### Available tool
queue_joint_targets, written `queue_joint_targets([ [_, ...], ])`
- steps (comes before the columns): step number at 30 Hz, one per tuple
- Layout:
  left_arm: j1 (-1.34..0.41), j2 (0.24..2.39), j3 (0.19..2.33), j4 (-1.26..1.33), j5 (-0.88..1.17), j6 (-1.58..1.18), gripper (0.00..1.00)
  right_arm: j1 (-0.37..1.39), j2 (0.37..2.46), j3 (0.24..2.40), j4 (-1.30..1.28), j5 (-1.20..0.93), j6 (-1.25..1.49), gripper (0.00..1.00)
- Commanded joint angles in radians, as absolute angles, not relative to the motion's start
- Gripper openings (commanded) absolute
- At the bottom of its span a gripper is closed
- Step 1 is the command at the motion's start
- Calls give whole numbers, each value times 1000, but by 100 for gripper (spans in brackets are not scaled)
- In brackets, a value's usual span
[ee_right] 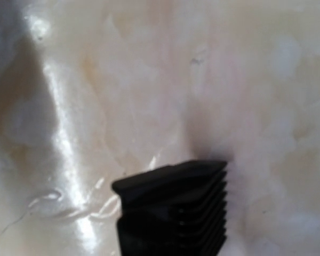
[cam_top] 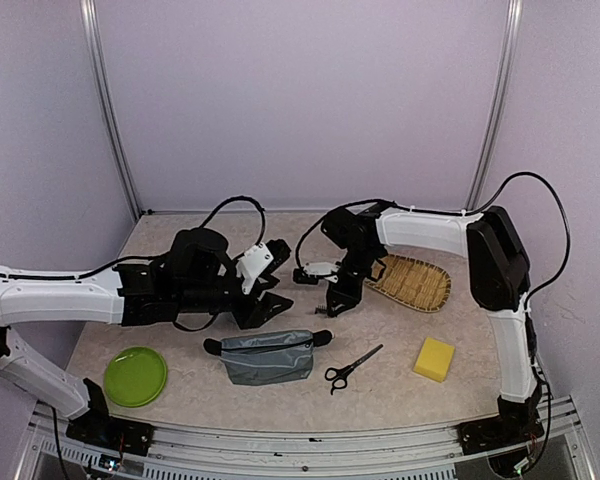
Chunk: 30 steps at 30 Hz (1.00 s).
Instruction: Sort the hair-cutting tools
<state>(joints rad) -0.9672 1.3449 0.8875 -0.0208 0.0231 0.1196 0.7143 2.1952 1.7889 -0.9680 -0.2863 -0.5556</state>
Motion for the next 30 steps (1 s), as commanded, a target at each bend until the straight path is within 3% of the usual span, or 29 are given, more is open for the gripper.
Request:
queue_joint_targets([
  [1, -1011, 1433, 939, 9, -19, 314, 52, 699, 2157, 1811, -1042, -339, -548, 28],
  [14, -1012, 1725, 1135, 48, 38, 462, 45, 651, 2115, 1798, -1058, -396, -551, 28],
  [20, -1007, 1796, 1183, 19, 51, 491, 44, 624, 2047, 1701, -1007, -389, -539, 41],
  [24, -1033, 1816, 1278, -64, 46, 436, 48, 570, 1939, 1550, -951, -399, -535, 49],
  [27, -1070, 1843, 1416, -218, 71, 299, 53, 522, 1846, 1452, -923, -418, -554, 51],
  [30, -1109, 1900, 1550, -417, 64, 169, 52, 486, 1761, 1356, -889, -457, -577, 52],
])
